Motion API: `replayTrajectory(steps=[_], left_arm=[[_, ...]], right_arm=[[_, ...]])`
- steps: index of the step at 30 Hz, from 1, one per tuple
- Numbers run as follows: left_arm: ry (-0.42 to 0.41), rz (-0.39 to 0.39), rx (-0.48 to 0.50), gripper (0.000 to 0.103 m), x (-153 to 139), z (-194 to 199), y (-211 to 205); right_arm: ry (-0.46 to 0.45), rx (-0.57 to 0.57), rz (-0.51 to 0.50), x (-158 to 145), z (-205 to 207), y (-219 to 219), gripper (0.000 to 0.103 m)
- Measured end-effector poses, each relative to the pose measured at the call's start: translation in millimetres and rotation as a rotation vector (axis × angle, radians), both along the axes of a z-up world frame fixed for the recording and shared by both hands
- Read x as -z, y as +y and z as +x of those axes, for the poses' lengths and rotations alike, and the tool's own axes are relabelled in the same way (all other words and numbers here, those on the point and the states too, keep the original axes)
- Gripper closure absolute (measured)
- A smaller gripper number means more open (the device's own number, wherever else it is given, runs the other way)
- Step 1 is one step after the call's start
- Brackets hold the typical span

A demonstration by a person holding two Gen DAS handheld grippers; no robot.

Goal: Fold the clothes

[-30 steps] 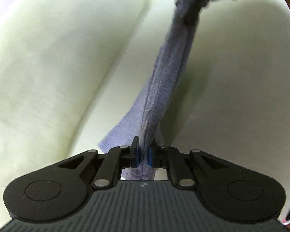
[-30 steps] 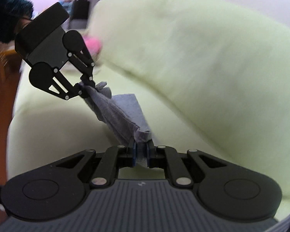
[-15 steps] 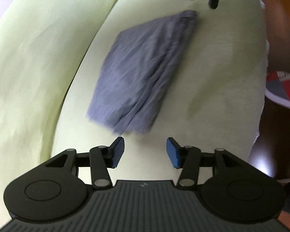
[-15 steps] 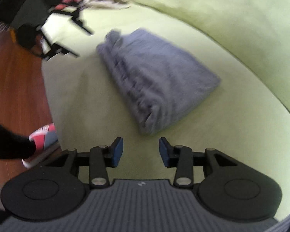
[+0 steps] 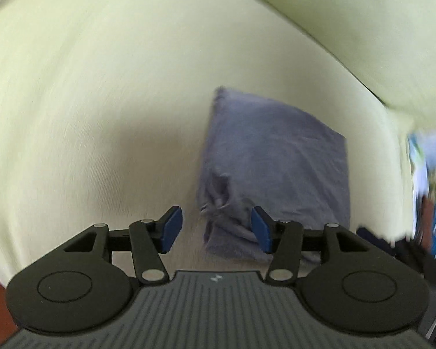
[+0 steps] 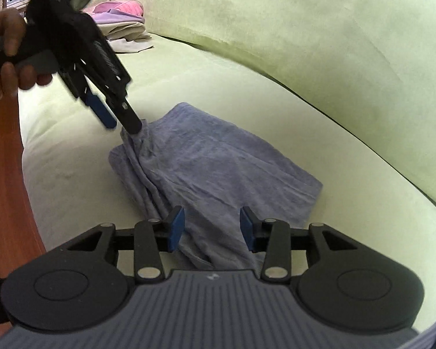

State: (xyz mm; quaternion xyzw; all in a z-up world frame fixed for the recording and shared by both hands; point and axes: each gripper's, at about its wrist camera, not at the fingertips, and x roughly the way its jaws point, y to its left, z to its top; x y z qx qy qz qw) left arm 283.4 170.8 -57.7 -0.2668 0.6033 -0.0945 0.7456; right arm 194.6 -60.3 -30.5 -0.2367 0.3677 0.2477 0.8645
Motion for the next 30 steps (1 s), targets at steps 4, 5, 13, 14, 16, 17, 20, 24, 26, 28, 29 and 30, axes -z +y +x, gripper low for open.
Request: replayTrajectory(steps=[4, 5, 13, 14, 16, 17, 20, 24, 26, 28, 29, 30], left_arm=[[0.029, -0.151, -0.151, 0.047, 33, 6, 2], [0.031, -0.163, -0.176, 0.047, 34, 6, 5], [0.050, -0.164, -0.201, 0.097, 38, -5, -1], [0.045, -0.156, -0.200, 0.098, 36, -8, -3], [0.035, -0.146, -0.196, 0.098, 30, -11, -6], [0.028, -0.140, -0.192, 0.098, 28, -12, -7], [0.004, -0.120, -0.166, 0.098, 23, -6, -11], [-0.014, -0.101, -0.140, 0.098, 2, 1, 1], [-0.015, -0.119, -0.140, 0.098, -2, 4, -2], [-0.020, -0.128, -0.138, 0.098, -5, 8, -5], [-0.026, -0.130, -0.133, 0.098, -7, 8, -5], [-0.030, -0.129, -0.129, 0.098, -9, 7, -2]], right_arm=[[0.018, 0.008, -0.023, 5, -5, 0, 0.063], [0.028, 0.012, -0.031, 6, -6, -2, 0.063], [0.067, 0.040, -0.042, 7, -15, -14, 0.063], [0.070, 0.045, -0.039, 6, -16, -15, 0.063], [0.071, 0.046, -0.029, 4, -18, -15, 0.063], [0.068, 0.042, -0.026, 3, -19, -14, 0.063], [0.055, 0.024, -0.035, 2, -17, -8, 0.064], [0.007, -0.013, -0.118, 7, -13, 4, 0.066], [0.001, -0.038, -0.175, 14, -12, 10, 0.066], [-0.013, -0.072, -0.216, 22, -14, 14, 0.066], [-0.020, -0.085, -0.228, 25, -16, 16, 0.066], [-0.023, -0.080, -0.231, 26, -17, 15, 0.068]])
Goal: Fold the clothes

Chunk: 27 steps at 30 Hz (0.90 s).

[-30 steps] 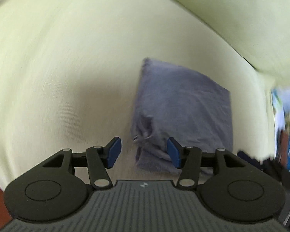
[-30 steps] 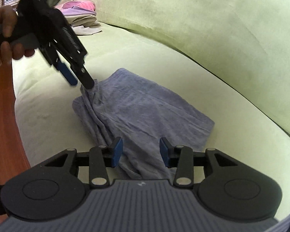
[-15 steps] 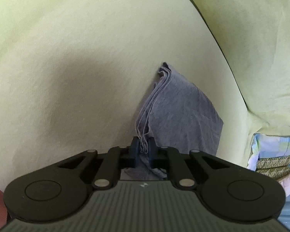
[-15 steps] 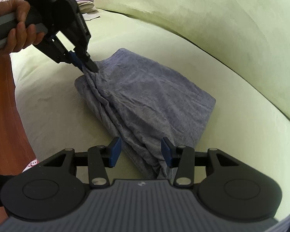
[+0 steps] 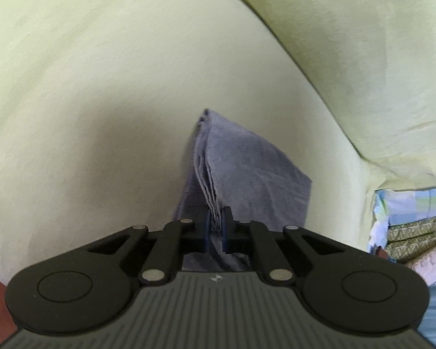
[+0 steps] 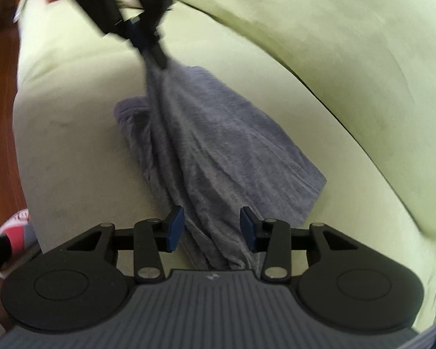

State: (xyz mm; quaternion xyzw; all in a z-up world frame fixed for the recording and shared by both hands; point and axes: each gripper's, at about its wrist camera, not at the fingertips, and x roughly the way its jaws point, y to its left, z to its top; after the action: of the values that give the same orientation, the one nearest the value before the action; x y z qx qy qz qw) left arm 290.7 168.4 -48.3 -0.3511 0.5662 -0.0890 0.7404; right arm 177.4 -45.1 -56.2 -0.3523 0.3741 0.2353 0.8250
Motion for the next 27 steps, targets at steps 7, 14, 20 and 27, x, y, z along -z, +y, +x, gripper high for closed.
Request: replayTrajectory(steps=[7, 14, 20, 27], left_arm=[[0.002, 0.014, 0.017, 0.098, 2, -1, 7], [0.011, 0.032, 0.042, 0.098, 9, 0, 7], [0.016, 0.052, 0.059, 0.098, 10, -5, 14], [0.043, 0.055, 0.068, 0.098, 17, -5, 15]], right_arm=[[-0.042, 0.101, 0.019, -9, -2, -12, 0.074], [-0.003, -0.001, -0.067, 8, -4, -18, 0.103], [-0.013, -0.049, -0.048, -2, -20, -27, 0.103], [-0.009, -0.071, -0.106, 11, -20, -23, 0.090]])
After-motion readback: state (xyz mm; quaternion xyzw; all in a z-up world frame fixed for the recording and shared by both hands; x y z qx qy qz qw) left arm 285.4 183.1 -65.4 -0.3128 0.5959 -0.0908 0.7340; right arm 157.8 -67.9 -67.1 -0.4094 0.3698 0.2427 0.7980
